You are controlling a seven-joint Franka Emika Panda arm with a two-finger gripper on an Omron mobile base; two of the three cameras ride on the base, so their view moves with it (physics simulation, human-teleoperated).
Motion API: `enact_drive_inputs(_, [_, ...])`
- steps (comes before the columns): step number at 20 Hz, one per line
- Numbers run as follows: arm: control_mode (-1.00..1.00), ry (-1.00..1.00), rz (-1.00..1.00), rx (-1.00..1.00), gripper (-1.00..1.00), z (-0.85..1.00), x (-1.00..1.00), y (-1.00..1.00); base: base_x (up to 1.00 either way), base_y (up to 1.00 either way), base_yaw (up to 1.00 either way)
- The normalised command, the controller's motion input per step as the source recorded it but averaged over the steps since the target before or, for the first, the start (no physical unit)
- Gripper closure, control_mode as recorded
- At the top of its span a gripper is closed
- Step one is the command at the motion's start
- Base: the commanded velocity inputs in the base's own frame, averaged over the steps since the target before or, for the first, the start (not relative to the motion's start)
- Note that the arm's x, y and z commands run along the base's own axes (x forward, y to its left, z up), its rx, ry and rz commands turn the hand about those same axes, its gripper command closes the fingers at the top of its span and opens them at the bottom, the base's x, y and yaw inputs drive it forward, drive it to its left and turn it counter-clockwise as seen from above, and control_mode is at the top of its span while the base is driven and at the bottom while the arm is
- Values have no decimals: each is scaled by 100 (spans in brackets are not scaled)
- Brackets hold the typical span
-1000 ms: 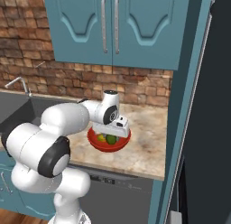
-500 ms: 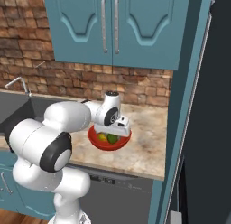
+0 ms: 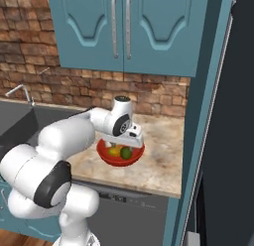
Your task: Take the steak, mango, and lime from the freezer and place them in the bowl on the counter.
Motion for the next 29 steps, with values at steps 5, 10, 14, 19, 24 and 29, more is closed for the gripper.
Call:
enact_drive_inputs(5, [-100,-2,0,-4,-100,61,-67,29,0,0,0])
enact_drive_inputs(10, [-100,-12,0,-5,-100,64,-75,84,0,0,0])
enact_drive_inputs(14, [-100,-22,0,-2,-100,65,-94,59,0,0,0])
enact_drive_inputs(19, [-100,-9,1,0,-100,56,-100,-1,0,0,0])
enact_drive_inputs(24, [-100,-5,1,0,-100,55,-69,-2,0,0,0])
enact_drive_inputs(29, [-100,-2,0,0,-100,34,-51,0,0,0,0])
